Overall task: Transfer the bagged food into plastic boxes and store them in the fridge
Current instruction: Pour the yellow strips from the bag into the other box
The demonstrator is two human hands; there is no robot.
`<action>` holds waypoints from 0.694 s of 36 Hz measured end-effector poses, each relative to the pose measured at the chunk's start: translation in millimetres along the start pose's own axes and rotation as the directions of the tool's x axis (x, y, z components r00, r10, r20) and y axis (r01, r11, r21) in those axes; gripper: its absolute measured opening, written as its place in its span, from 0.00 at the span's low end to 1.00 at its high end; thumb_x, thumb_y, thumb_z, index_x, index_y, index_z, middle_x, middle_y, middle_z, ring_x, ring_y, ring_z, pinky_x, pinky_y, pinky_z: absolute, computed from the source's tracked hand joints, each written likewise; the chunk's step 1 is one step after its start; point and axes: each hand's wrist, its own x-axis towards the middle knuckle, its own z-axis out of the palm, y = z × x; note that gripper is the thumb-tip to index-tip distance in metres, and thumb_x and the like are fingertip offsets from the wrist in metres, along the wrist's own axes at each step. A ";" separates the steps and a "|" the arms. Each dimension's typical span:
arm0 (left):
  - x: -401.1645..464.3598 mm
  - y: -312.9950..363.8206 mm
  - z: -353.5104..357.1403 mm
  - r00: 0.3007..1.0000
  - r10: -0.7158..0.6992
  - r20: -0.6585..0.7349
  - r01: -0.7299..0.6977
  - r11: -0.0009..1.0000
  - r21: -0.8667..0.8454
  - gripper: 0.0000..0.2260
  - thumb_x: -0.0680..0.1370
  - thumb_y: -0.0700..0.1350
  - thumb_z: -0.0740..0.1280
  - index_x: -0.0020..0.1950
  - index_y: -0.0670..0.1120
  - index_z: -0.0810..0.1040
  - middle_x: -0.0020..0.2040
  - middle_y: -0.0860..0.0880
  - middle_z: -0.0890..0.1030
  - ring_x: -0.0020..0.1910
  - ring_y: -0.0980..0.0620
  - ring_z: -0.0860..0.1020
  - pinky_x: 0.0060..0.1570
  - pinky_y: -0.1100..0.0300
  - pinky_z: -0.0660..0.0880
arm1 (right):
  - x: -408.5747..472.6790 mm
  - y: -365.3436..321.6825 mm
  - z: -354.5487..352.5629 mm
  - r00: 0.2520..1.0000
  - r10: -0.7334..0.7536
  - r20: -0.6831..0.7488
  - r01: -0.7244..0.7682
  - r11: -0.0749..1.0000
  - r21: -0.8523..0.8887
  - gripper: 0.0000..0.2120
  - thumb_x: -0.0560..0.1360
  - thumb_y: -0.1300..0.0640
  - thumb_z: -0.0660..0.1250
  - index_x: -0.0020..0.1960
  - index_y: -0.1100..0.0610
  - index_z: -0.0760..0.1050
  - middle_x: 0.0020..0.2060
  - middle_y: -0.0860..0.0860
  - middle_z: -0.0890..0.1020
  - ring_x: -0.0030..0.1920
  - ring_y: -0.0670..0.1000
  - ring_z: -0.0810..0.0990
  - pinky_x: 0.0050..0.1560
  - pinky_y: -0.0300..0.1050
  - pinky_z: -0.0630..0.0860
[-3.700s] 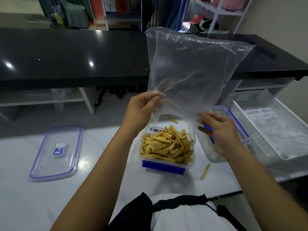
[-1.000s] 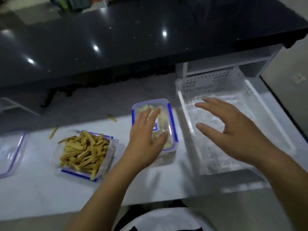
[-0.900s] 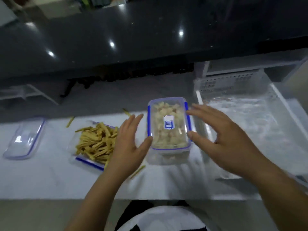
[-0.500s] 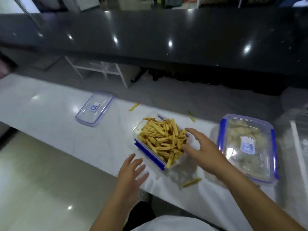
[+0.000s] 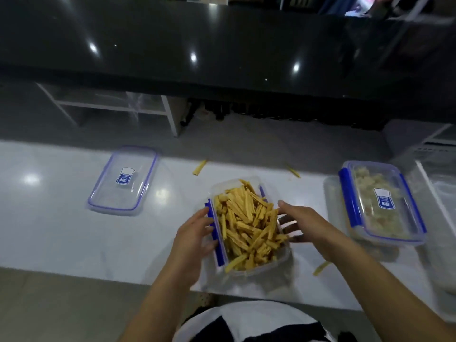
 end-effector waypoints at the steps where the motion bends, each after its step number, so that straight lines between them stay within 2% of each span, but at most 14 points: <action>1: 3.0 4.9 -7.4 0.999 -0.023 0.048 0.020 0.998 0.062 0.12 0.81 0.43 0.64 0.62 0.52 0.82 0.52 0.47 0.86 0.53 0.49 0.83 0.45 0.53 0.82 | -2.3 0.3 7.6 1.000 0.001 -0.031 0.000 0.998 0.055 0.22 0.78 0.36 0.61 0.52 0.52 0.83 0.50 0.56 0.84 0.46 0.56 0.83 0.46 0.48 0.80; 3: 6.6 10.6 -16.9 0.987 -0.089 0.136 0.064 0.983 0.172 0.14 0.81 0.42 0.64 0.64 0.54 0.80 0.52 0.46 0.86 0.54 0.46 0.84 0.50 0.47 0.83 | -6.8 -1.3 19.8 0.996 0.010 -0.086 0.000 0.994 0.111 0.20 0.80 0.39 0.61 0.54 0.54 0.82 0.50 0.56 0.83 0.46 0.56 0.83 0.42 0.46 0.78; 5: 7.5 12.1 -20.8 0.974 -0.125 0.188 0.075 0.965 0.253 0.16 0.81 0.41 0.65 0.67 0.55 0.77 0.51 0.46 0.86 0.52 0.46 0.85 0.48 0.46 0.84 | -10.7 -2.6 29.0 0.990 0.009 -0.138 0.009 0.992 0.129 0.19 0.81 0.42 0.60 0.55 0.55 0.82 0.50 0.55 0.82 0.46 0.55 0.82 0.43 0.45 0.76; 8: 9.3 10.0 -23.9 0.969 -0.118 0.216 0.043 0.946 0.321 0.19 0.82 0.40 0.65 0.71 0.55 0.73 0.55 0.43 0.84 0.51 0.45 0.85 0.40 0.51 0.83 | -17.1 -1.2 39.7 0.978 0.012 -0.208 0.015 0.991 0.129 0.19 0.81 0.44 0.60 0.51 0.56 0.83 0.46 0.54 0.84 0.46 0.55 0.81 0.48 0.47 0.77; 11: 13.2 9.8 -29.9 0.972 -0.099 0.214 0.004 0.915 0.404 0.19 0.83 0.40 0.63 0.73 0.55 0.71 0.57 0.43 0.82 0.54 0.44 0.83 0.40 0.54 0.84 | -27.2 4.3 45.9 0.976 0.076 -0.203 -0.038 0.982 0.186 0.21 0.81 0.45 0.60 0.52 0.62 0.82 0.42 0.54 0.83 0.42 0.54 0.81 0.45 0.46 0.77; 16: 26.6 33.7 -35.2 0.955 -0.130 0.268 0.006 0.908 0.420 0.19 0.80 0.36 0.63 0.66 0.54 0.77 0.51 0.42 0.85 0.48 0.44 0.85 0.38 0.50 0.83 | -34.0 1.0 48.8 0.973 0.085 -0.216 -0.008 0.942 0.336 0.18 0.82 0.49 0.60 0.52 0.62 0.82 0.41 0.55 0.81 0.39 0.53 0.79 0.42 0.45 0.76; 21: 45.1 60.5 -18.7 0.955 -0.103 0.280 -0.030 0.901 0.433 0.21 0.80 0.34 0.63 0.70 0.51 0.75 0.58 0.38 0.83 0.51 0.43 0.82 0.42 0.49 0.83 | -23.4 -33.0 53.8 0.951 0.041 -0.307 0.048 0.959 0.278 0.15 0.81 0.50 0.61 0.48 0.60 0.80 0.37 0.52 0.80 0.36 0.51 0.78 0.39 0.43 0.74; 25: 38.5 60.9 -28.0 0.954 -0.065 0.292 -0.079 0.886 0.456 0.21 0.79 0.36 0.65 0.70 0.52 0.75 0.54 0.42 0.84 0.51 0.42 0.84 0.36 0.53 0.82 | -30.5 -24.3 52.3 0.964 0.053 -0.260 0.010 0.972 0.237 0.17 0.80 0.47 0.63 0.48 0.60 0.82 0.39 0.52 0.85 0.41 0.52 0.83 0.42 0.44 0.77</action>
